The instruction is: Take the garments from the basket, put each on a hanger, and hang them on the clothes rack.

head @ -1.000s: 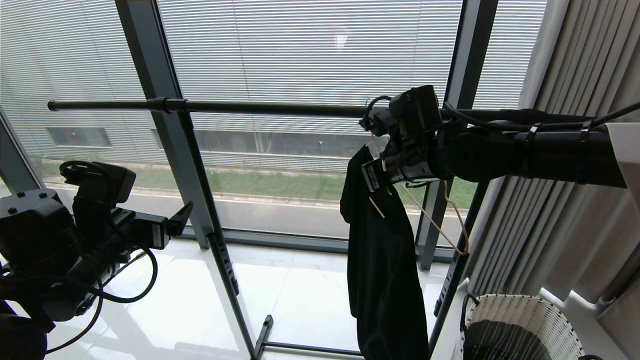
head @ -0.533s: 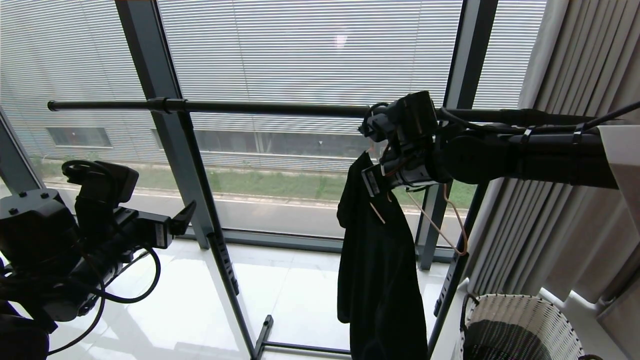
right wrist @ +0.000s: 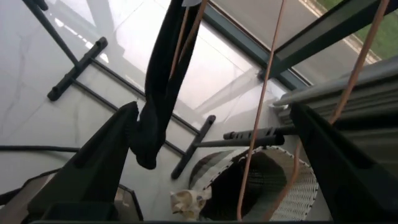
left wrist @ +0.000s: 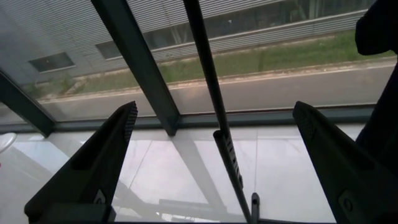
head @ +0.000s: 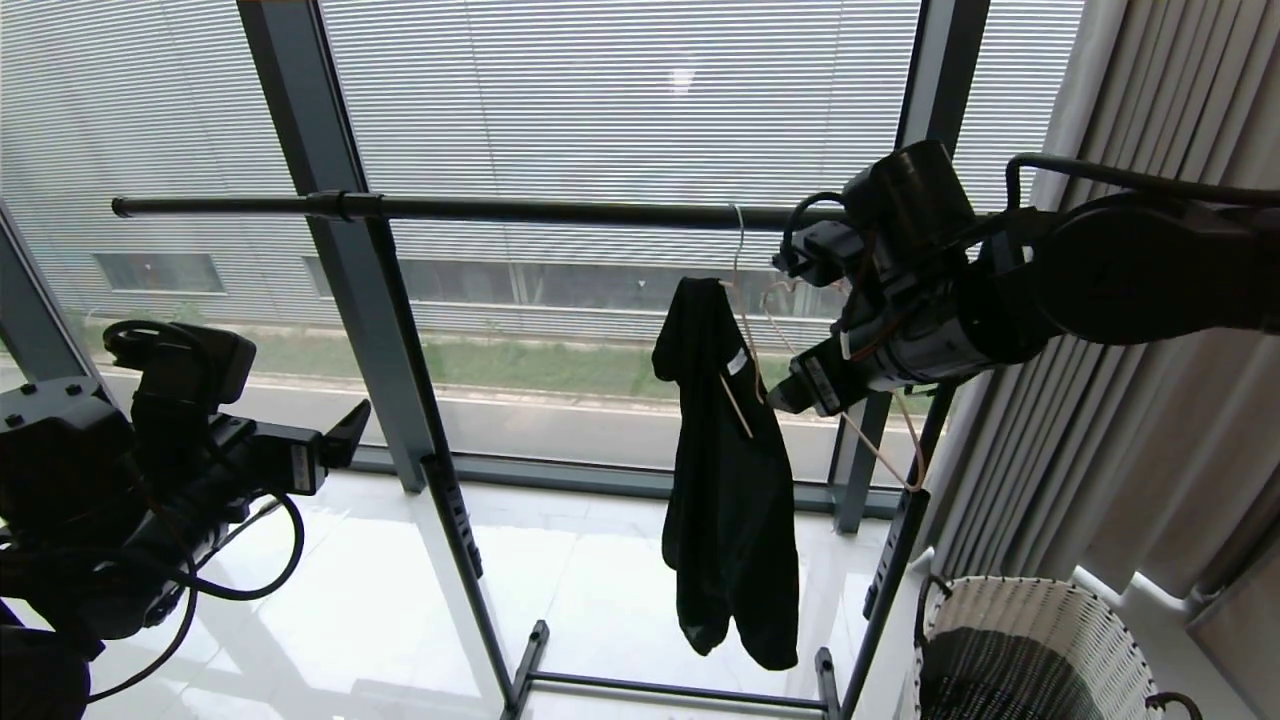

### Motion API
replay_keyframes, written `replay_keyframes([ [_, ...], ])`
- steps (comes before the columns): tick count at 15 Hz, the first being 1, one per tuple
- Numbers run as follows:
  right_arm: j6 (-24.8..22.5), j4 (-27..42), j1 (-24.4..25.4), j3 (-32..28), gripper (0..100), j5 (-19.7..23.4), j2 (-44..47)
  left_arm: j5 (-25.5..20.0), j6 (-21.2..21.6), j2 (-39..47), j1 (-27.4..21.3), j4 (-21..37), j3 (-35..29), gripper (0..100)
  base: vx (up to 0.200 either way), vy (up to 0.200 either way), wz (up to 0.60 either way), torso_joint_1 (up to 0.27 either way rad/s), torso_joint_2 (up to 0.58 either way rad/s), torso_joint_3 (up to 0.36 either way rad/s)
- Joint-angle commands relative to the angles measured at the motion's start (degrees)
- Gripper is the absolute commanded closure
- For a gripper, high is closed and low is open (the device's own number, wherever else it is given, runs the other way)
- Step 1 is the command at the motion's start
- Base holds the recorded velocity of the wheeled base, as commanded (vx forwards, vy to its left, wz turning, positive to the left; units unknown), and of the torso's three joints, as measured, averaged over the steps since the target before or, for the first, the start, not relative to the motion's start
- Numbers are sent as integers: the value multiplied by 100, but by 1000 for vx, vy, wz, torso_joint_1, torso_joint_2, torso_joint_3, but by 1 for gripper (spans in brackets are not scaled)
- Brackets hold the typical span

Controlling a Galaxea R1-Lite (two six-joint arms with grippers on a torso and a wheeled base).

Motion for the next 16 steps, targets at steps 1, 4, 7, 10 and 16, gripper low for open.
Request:
replay_keyframes([
  [1,9,5,-98,608,0,-135,-730,-5,-1,-1,112,-20,-2,0,-200,0,0,-7,2,2],
  [4,0,5,-282,1188,0,-293,-1257,-5,-1,-1,147,-20,-2,0,-200,0,0,-4,-2,4],
  [7,0,5,-528,1865,0,-416,-1802,-5,-10,-1,156,-20,16,0,-200,0,0,4,5,5],
  [10,-9,-3,-731,2700,0,-495,-2523,-5,-45,114,156,-20,34,0,-133,0,0,2,3,3],
  [16,-9,-3,-1012,3385,0,-706,-3120,-5,-54,386,349,-20,-46,0,0,0,0,-9,19,13],
])
